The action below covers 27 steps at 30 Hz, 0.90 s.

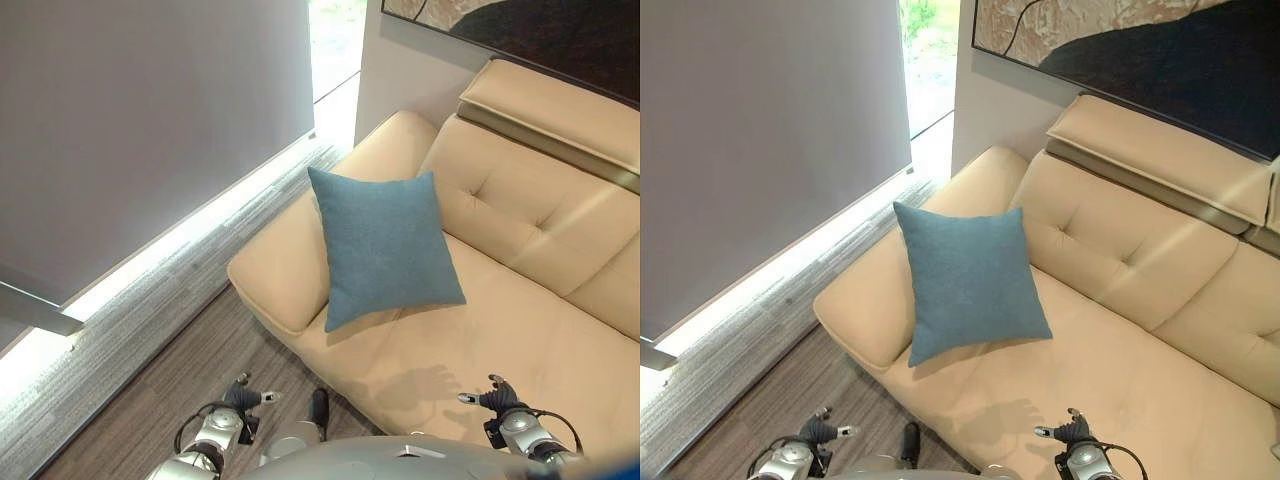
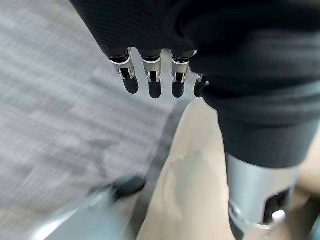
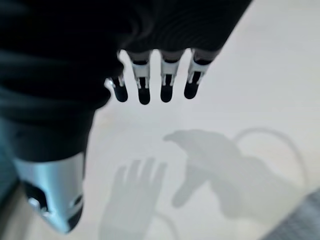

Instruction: Pick up all the scattered cushions and arrange them neatly on the sofa.

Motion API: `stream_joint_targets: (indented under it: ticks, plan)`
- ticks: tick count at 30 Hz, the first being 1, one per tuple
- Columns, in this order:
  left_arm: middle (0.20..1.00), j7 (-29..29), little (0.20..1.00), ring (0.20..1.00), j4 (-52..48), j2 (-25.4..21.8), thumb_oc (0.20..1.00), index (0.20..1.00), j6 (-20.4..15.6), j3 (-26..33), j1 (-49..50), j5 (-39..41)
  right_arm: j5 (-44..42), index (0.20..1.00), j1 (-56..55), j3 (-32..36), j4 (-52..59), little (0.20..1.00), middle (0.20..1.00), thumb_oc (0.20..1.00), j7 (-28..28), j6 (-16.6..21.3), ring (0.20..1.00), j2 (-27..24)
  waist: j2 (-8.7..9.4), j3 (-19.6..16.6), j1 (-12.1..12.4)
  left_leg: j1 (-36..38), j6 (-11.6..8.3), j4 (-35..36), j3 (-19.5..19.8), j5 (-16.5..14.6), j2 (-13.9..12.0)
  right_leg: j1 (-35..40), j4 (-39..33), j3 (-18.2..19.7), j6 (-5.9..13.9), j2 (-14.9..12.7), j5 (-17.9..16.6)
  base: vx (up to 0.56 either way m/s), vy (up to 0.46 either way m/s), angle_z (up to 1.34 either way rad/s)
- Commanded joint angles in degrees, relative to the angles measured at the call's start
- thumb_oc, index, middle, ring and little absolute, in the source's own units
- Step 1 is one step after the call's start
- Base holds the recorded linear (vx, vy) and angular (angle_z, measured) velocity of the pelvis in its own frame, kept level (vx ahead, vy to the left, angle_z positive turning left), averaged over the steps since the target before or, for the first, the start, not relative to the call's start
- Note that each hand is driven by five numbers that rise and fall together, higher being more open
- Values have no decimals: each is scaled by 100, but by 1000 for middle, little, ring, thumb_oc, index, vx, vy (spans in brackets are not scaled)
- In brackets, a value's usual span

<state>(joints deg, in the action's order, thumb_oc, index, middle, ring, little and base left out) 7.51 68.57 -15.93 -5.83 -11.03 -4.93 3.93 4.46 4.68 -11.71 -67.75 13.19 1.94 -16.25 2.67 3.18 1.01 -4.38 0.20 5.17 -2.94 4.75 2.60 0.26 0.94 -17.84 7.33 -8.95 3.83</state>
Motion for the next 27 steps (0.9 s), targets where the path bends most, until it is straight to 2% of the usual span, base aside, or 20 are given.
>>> stream_joint_targets:
  ticks: [1,7,9,10,15,21,27]
  plan:
    - [1000,217,1000,1000,-222,-70,1000,1000,-299,181,-188,341,-349,1000,398,122,45,1000,1000,1000,214,186,1000,-159,215,24,265,72,-329,-567,66,-831,-223,-148,-409,297,380,-15,-683,80,43,6]
    - [1000,705,1000,1000,-1989,-106,1000,1000,-663,118,-593,1255,-546,1000,745,304,833,1000,1000,1000,633,245,1000,-484,161,133,184,43,-361,-272,-80,-721,-283,-405,-568,347,446,-61,-827,26,-19,-13]
    - [1000,765,1000,1000,-2196,-91,1000,1000,-691,74,-644,1328,-573,1000,806,304,910,1000,1000,1000,696,248,1000,-510,147,162,170,-14,-378,-229,-85,-681,-306,-488,-585,359,449,-53,-851,-71,-54,-22]
    - [1000,926,1000,1000,-2570,-23,1000,1000,-756,-41,-885,1470,-645,1000,1065,249,1055,1000,1000,1000,830,235,1000,-573,103,298,128,-211,-426,-101,-77,-526,-363,-766,-594,383,455,-28,-898,-105,-87,-9]
    - [1000,1287,1000,1000,-2609,192,1000,1000,-904,-363,-1824,1826,-1113,1000,2043,22,855,1000,1000,1000,984,246,1000,-715,31,447,71,-957,-579,-17,-7,-209,-416,-1542,-594,408,444,31,-1074,-119,-84,6]
    - [1000,1583,1000,1000,-2093,-23,1000,1000,-1066,-577,-3243,2155,-1799,1000,3665,-167,590,1000,1000,1000,1234,411,1000,-1242,-58,431,25,-1918,-783,-17,73,88,-438,-2453,-594,392,483,142,-1228,-47,-60,2]
    - [1000,1465,1000,1000,-2032,-152,1000,1000,-1114,-777,-3755,2330,-2584,1000,4294,-286,359,1000,1000,1000,958,603,1000,-1596,-121,449,72,-2386,-881,-17,135,209,-431,-2930,-594,350,526,146,-1267,-7,-50,0]
